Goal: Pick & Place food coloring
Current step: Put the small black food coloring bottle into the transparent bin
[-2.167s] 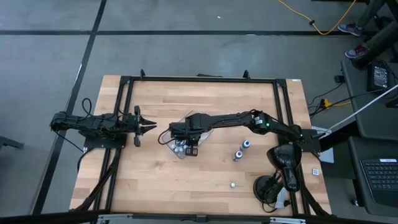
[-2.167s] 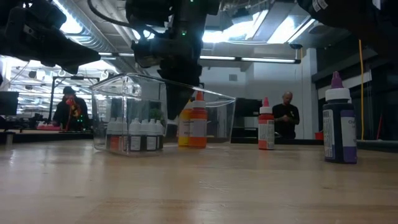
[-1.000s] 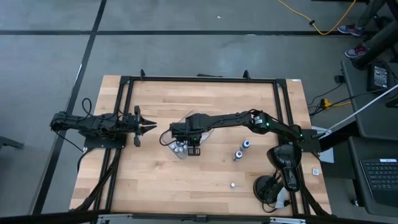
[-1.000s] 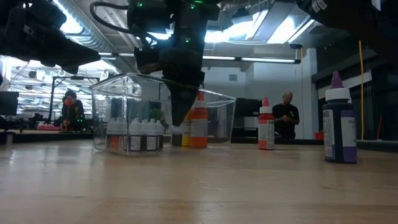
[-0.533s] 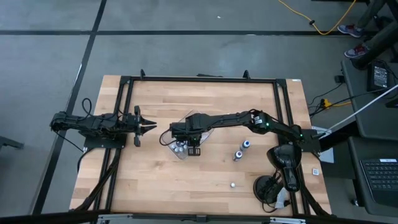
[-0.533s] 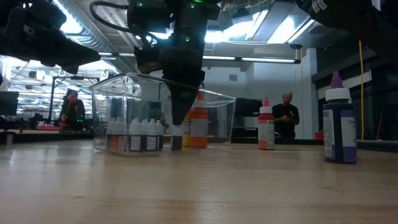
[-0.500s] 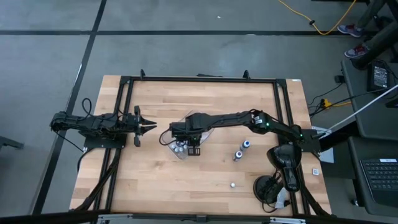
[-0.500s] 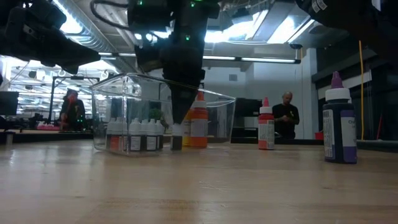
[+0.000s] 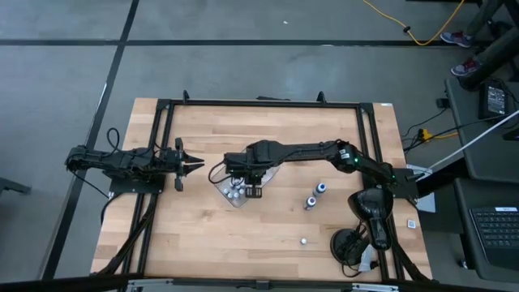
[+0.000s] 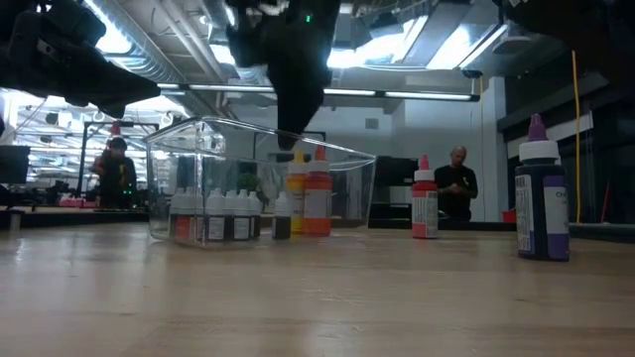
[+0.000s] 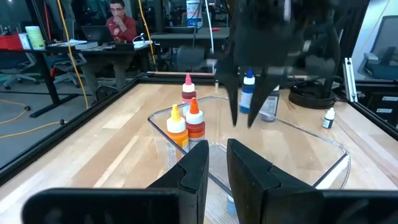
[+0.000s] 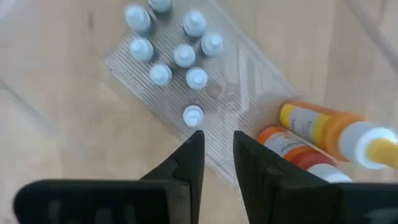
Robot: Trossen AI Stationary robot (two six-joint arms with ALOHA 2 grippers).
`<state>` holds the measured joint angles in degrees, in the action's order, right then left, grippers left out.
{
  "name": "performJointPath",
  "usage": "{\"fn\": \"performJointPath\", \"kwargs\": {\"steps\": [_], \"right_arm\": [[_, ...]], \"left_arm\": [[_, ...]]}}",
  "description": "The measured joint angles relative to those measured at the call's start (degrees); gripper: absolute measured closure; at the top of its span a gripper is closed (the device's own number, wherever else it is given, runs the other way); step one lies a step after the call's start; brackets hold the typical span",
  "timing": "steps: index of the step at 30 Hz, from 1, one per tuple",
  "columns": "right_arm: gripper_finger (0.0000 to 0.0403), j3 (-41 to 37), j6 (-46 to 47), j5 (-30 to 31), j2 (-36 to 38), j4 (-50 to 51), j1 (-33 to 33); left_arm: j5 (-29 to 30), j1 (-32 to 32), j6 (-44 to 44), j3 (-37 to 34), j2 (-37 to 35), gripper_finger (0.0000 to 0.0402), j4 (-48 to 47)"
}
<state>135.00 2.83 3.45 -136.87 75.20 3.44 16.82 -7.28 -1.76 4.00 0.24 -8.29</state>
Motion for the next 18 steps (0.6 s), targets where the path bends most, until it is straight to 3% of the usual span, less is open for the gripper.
{"fn": "performJointPath", "kwargs": {"steps": [5,12,18], "right_arm": [[0.0290,-0.2,0.0,0.0,2.9,1.6,1.4],[0.0197,-0.2,-0.4,0.0,6.4,4.1,5.0],[0.0141,-0.2,-3.2,-2.0,7.3,9.0,10.5]], "left_arm": [[0.0,0.0,0.0,0.0,0.0,0.0346,0.0],[0.0,0.0,0.0,0.0,0.0,0.0349,0.0],[0.0,0.0,0.0,0.0,0.0,0.0343,0.0]]}}
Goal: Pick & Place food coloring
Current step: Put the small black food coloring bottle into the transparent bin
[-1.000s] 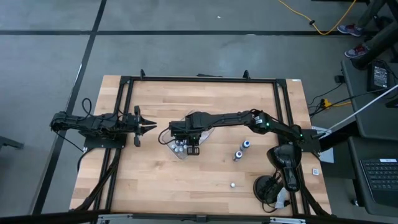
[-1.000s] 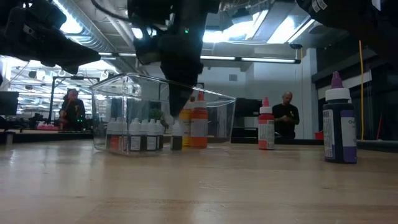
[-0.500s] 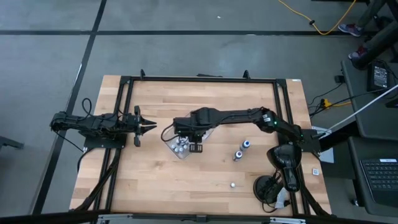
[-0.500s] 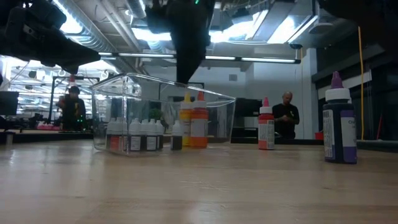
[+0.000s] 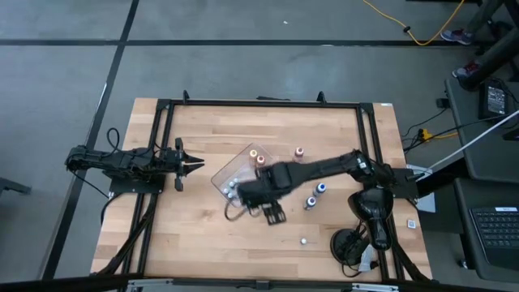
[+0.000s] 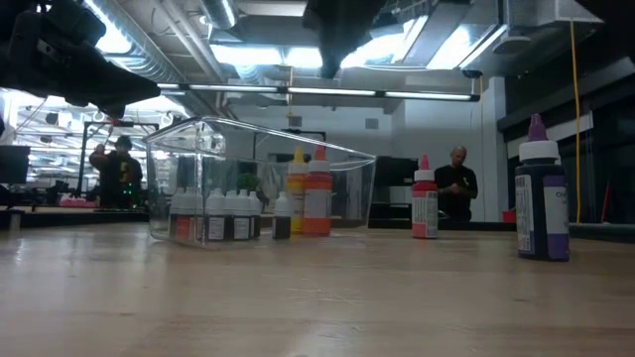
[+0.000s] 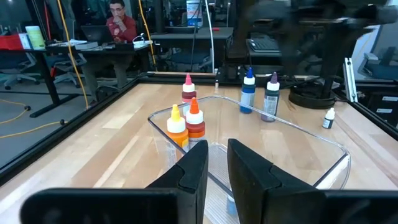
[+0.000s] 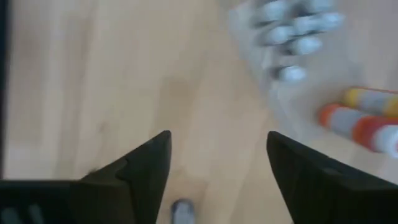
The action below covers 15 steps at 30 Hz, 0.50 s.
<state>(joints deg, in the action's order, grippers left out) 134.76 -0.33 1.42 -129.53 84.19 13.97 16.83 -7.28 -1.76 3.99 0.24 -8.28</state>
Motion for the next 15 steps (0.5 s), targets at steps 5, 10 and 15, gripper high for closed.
{"fn": "performJointPath", "kwargs": {"steps": [5,10,15], "right_arm": [[0.0118,-0.2,-0.6,0.0,0.0,4.9,5.5],[0.0116,-1.1,4.3,-0.1,-0.1,5.8,11.0],[0.0116,-1.1,7.7,-0.2,0.0,5.8,15.9]], "left_arm": [[0.0,0.0,0.0,0.0,0.0,0.0344,0.0],[0.0,0.0,0.0,0.0,0.0,0.0348,0.0],[0.0,0.0,0.0,0.0,0.0,0.0349,0.0]]}}
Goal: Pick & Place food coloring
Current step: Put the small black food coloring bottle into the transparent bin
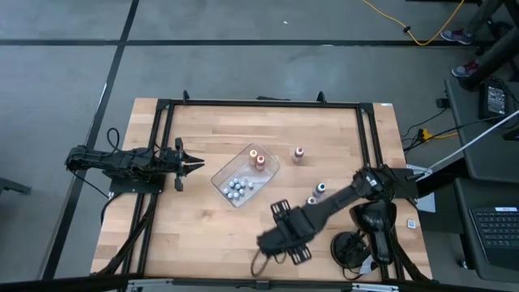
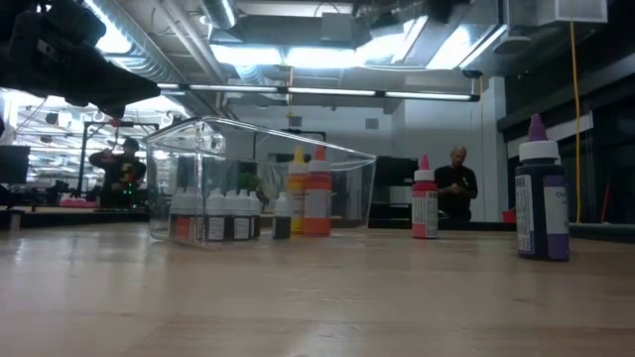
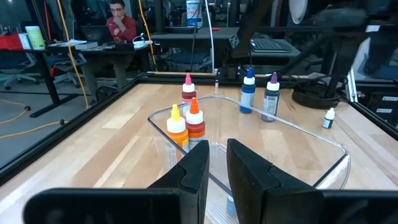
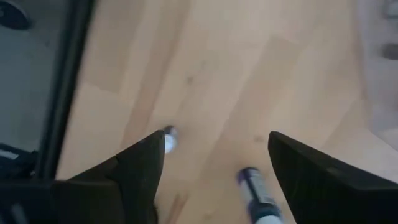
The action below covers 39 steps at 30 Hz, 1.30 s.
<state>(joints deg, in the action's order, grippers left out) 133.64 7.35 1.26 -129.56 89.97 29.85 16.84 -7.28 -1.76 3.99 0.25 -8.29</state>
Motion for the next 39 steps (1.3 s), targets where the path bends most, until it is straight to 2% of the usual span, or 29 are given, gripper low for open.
{"fn": "performJointPath", "kwargs": {"steps": [7,18,24,32,39], "right_arm": [[0.0116,-4.8,-0.3,0.0,0.0,-0.4,4.0],[0.0116,-7.5,-1.7,0.5,0.2,-1.7,4.6],[0.0116,-7.5,-3.7,1.0,0.4,-1.0,3.2],[0.0116,-7.5,-6.4,5.9,2.6,-0.9,-0.5],[0.0116,-7.5,-11.0,6.2,3.0,0.0,-3.6]], "left_arm": [[0.0,0.0,0.0,0.0,0.0,0.0343,0.0],[0.0,0.0,0.0,0.0,0.0,0.0350,0.0],[0.0,0.0,0.0,0.0,0.0,0.0346,0.0],[0.0,0.0,0.0,0.0,0.0,0.0344,0.0],[0.0,0.0,0.0,0.0,0.0,0.0348,0.0]]}}
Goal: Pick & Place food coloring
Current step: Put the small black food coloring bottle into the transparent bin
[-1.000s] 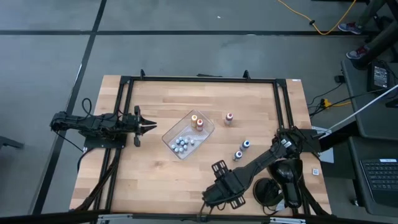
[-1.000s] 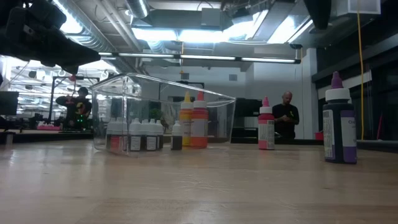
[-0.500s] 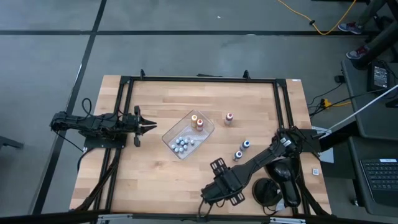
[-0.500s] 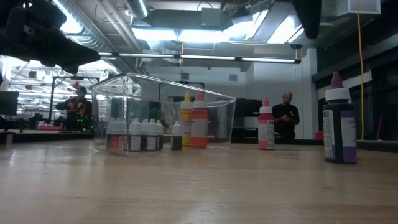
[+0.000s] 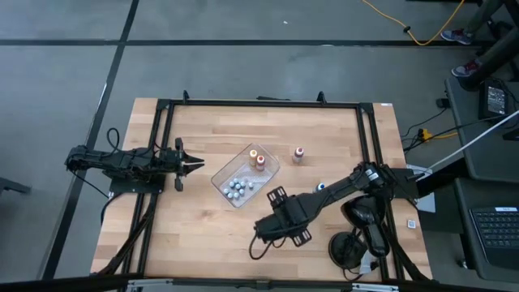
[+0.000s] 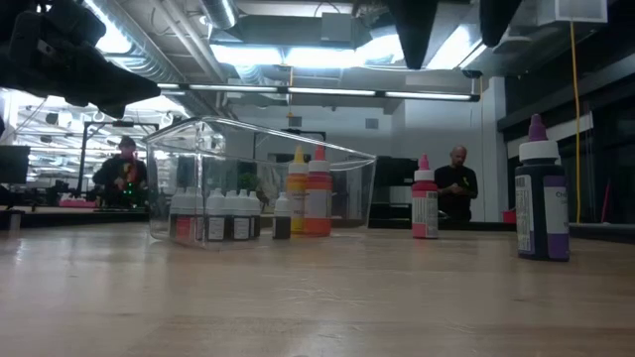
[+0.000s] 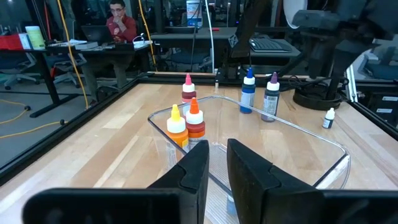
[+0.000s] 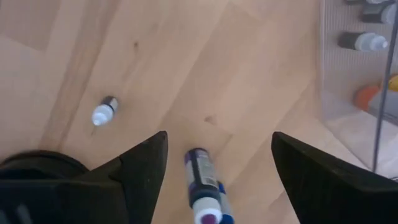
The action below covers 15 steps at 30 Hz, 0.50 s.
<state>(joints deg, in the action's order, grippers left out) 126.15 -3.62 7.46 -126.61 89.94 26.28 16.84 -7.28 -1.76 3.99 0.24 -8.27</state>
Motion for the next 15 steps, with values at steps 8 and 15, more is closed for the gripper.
{"fn": "performJointPath", "kwargs": {"steps": [8,15], "right_arm": [[0.0116,-7.1,-7.5,0.0,2.1,-0.1,-2.7],[0.0116,-17.6,-10.2,1.3,9.2,-5.3,-5.7]], "left_arm": [[0.0,0.0,0.0,0.0,0.0,0.0347,0.0],[0.0,0.0,0.0,0.0,0.0,0.0347,0.0]]}}
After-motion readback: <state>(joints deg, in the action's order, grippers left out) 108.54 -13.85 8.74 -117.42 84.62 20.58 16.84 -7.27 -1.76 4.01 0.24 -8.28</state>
